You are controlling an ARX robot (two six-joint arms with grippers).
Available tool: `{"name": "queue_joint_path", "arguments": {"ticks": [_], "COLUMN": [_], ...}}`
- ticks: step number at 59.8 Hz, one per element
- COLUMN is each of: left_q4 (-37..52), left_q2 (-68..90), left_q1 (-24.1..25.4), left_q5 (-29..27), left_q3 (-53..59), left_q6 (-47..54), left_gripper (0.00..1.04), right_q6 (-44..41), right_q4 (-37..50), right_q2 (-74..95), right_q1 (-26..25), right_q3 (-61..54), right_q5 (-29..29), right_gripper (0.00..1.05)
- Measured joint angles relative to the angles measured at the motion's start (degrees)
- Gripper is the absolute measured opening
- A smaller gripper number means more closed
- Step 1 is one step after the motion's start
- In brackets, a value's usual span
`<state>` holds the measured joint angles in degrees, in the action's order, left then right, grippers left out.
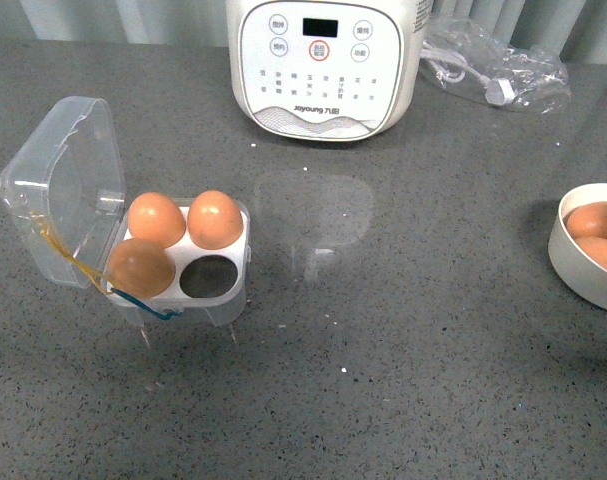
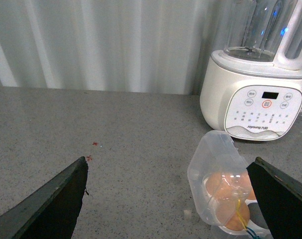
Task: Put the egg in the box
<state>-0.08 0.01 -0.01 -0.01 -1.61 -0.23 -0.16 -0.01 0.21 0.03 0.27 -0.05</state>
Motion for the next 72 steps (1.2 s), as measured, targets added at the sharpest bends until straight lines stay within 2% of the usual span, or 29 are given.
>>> {"name": "queue_joint_path", "arguments": {"ticks": [72], "left_q4": [0.0], "left_q2": [0.0], "left_q1": [0.0], "left_q5": [0.0], "left_q3": [0.0], "left_q6": [0.0], "left_gripper": [0.98], "right_q6": [0.0], "right_q4": [0.0], "right_q2": [0.0], "right_q1": [0.0], "right_q3": [0.0], "right_q5": [0.0], "right_gripper": [0.97]}}
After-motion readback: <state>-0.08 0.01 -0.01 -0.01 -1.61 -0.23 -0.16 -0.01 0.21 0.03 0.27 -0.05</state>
